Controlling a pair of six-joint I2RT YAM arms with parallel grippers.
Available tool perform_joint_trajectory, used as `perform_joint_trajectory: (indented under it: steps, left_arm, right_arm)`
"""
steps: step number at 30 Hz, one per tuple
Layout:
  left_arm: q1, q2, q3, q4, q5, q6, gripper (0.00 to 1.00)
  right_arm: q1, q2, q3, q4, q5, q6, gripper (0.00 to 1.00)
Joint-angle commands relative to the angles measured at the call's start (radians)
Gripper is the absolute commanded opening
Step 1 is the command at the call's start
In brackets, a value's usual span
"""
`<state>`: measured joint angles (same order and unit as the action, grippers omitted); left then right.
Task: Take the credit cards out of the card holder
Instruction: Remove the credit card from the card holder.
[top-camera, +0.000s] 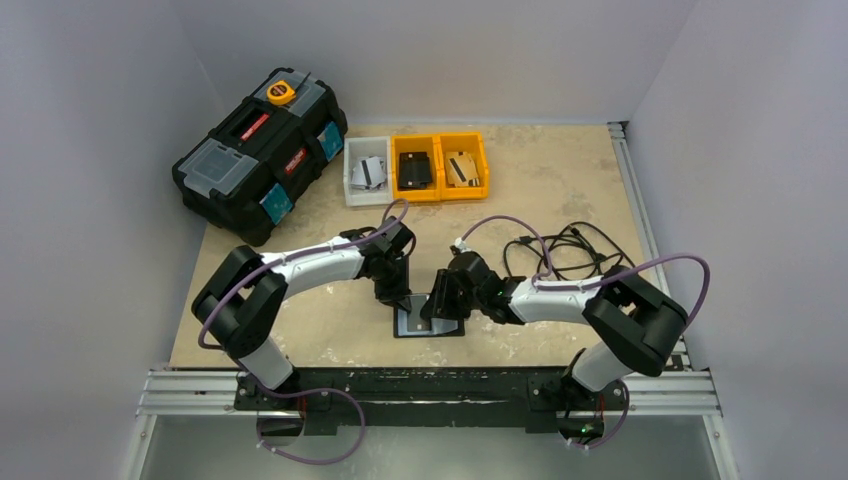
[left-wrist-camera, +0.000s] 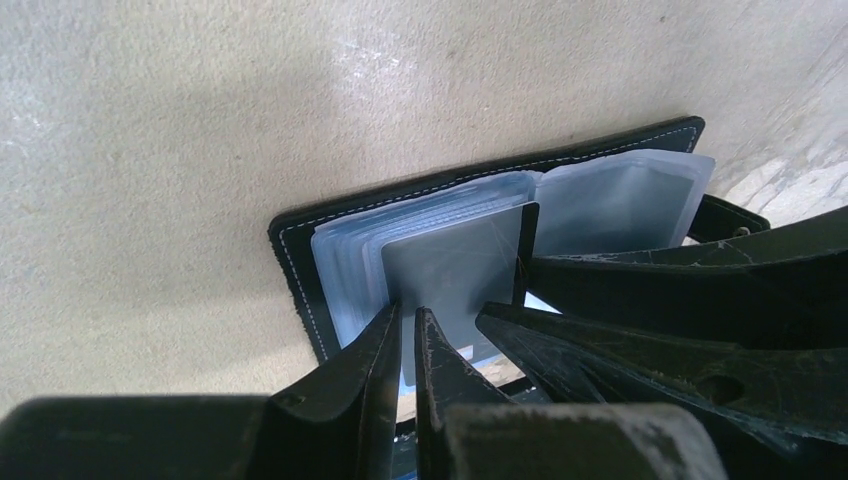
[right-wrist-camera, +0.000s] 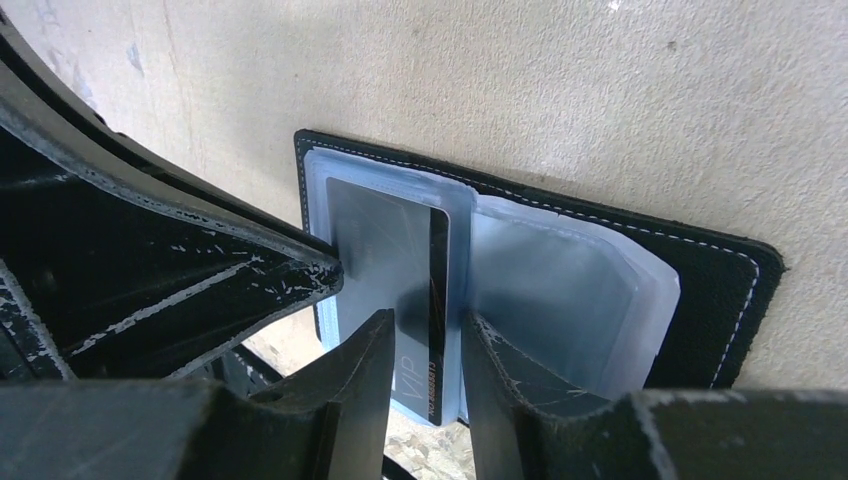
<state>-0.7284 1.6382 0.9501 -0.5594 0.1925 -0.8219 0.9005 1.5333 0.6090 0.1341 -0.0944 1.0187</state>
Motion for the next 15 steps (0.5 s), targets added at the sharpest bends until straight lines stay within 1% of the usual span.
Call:
perform_joint_trajectory:
  steps: [1,9,15]
  left_arm:
    - [-0.005,0.026,-0.015,0.043,0.017,0.002,0.09]
    - [-0.012,0.041,-0.023,0.039,0.004,-0.009,0.09]
    - [-0.006,0.047,-0.04,0.03,-0.016,-0.017,0.07]
  right_arm:
    - [-0.015,0.03,-0.04,0.06,-0.029,0.01,0.31]
    - [-0.06,0.023,-0.104,0.157,-0.1,0.034,0.29]
    - [-0.124,0.019,-0.216,0.375,-0.217,0.089,0.29]
